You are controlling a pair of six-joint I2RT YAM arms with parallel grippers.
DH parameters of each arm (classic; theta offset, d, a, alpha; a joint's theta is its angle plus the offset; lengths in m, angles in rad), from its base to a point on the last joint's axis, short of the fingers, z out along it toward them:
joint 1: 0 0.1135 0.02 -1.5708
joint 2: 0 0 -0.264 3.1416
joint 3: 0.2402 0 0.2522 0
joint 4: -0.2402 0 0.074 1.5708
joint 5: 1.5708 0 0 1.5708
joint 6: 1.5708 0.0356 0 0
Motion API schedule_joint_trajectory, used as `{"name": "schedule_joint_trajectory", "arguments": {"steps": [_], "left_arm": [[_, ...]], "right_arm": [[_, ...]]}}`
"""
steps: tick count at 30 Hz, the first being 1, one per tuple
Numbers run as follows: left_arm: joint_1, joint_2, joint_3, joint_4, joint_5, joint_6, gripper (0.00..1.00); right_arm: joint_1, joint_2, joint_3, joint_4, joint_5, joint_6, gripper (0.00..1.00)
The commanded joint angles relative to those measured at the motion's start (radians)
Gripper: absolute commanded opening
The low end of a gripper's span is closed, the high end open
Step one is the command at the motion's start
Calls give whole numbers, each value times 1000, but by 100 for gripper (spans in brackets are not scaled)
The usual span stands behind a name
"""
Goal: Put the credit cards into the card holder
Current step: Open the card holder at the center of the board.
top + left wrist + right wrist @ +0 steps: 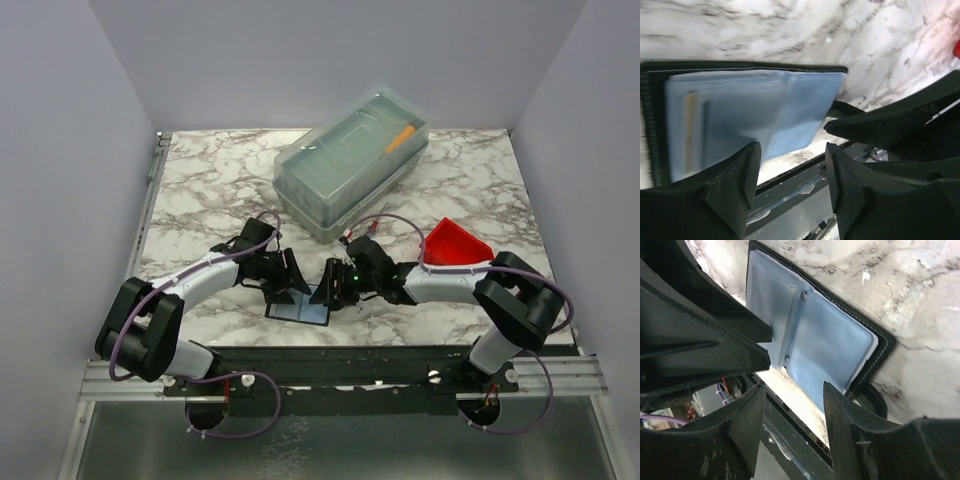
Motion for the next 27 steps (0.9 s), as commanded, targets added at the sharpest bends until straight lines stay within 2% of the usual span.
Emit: {"name": "schedule_joint_trajectory", "arguments": {"steps": [1, 6, 10, 13, 16, 27], "left_arm": [[-40, -25, -13, 103, 101, -30, 62], [-47, -20, -2, 124, 123, -28, 61], [-39, -110, 35, 38, 3, 19, 65], [-20, -129, 61, -67, -101, 61, 67], [-4, -140, 43, -87, -149, 62, 69], [-3, -57, 27, -78, -187, 44, 75]], "right_arm": [[-3, -85, -24, -97, 98, 1, 53], [-2, -149, -23, -166, 153, -18, 53], [-1, -127, 13, -163, 132, -49, 53], [6, -92, 42, -140, 106, -59, 52], [8, -63, 55, -115, 89, -62, 52], [11, -53, 51, -103, 80, -63, 52]]}}
